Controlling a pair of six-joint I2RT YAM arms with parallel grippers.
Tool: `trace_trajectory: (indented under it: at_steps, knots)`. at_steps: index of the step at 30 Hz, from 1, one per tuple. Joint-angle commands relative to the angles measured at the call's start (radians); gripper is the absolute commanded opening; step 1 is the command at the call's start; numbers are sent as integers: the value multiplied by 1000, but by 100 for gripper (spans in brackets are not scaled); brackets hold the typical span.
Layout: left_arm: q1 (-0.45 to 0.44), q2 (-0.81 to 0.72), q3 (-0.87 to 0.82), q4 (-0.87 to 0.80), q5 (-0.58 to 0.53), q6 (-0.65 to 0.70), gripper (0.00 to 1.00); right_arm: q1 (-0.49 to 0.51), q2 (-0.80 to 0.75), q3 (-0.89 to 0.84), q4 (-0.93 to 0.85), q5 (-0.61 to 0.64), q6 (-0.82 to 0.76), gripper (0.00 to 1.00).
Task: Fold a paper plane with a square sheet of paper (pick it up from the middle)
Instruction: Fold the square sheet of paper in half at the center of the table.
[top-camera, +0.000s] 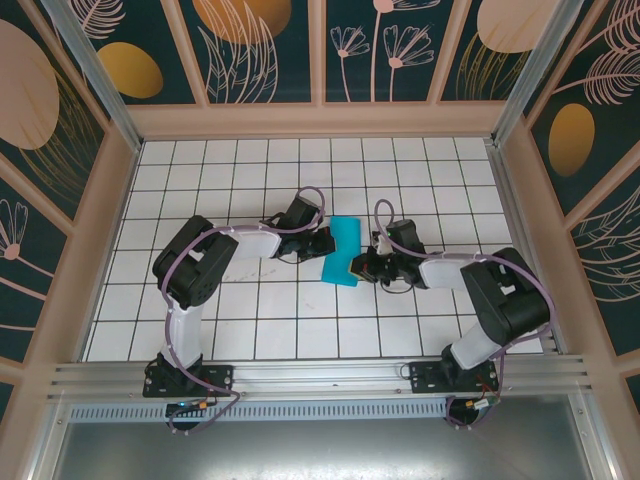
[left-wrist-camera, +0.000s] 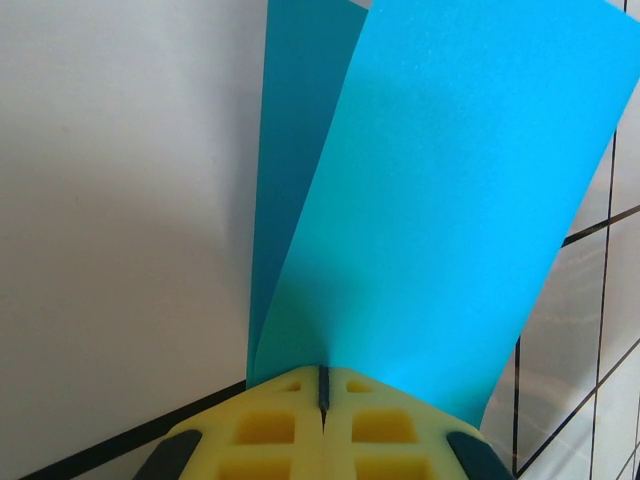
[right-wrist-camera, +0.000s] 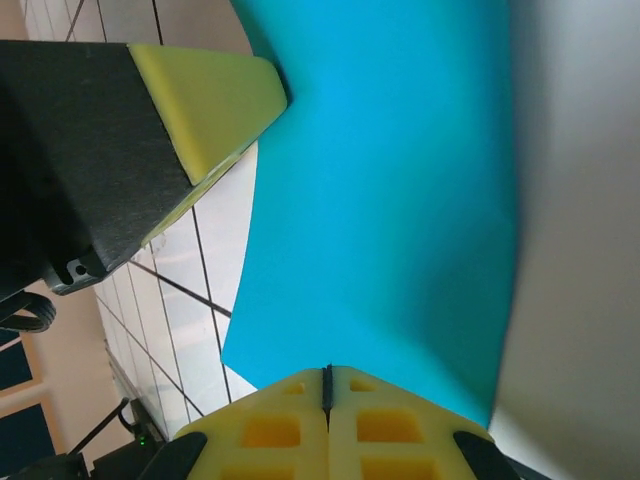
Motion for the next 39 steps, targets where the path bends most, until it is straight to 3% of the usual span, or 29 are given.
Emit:
trace_trajectory:
  at_steps: [1, 8, 18, 29, 35, 39]
  knots:
    - [-7, 58, -5, -67, -45, 17, 0, 19, 11, -37, 35, -23, 9, 0]
    - [-6, 60, -4, -70, -46, 18, 0, 28, 72, -75, 28, 15, 4, 0]
    - [-6, 61, 1, -70, -45, 17, 0, 39, -43, -9, -47, 25, -10, 0]
    - [-6, 57, -2, -71, -45, 22, 0, 42, 50, -62, -22, 40, -7, 0]
    - [-6, 61, -1, -74, -45, 23, 0, 33, -33, 29, -67, 46, -21, 0]
    - [-7, 59, -2, -75, -45, 23, 0, 6, -5, 90, -52, 35, -25, 0]
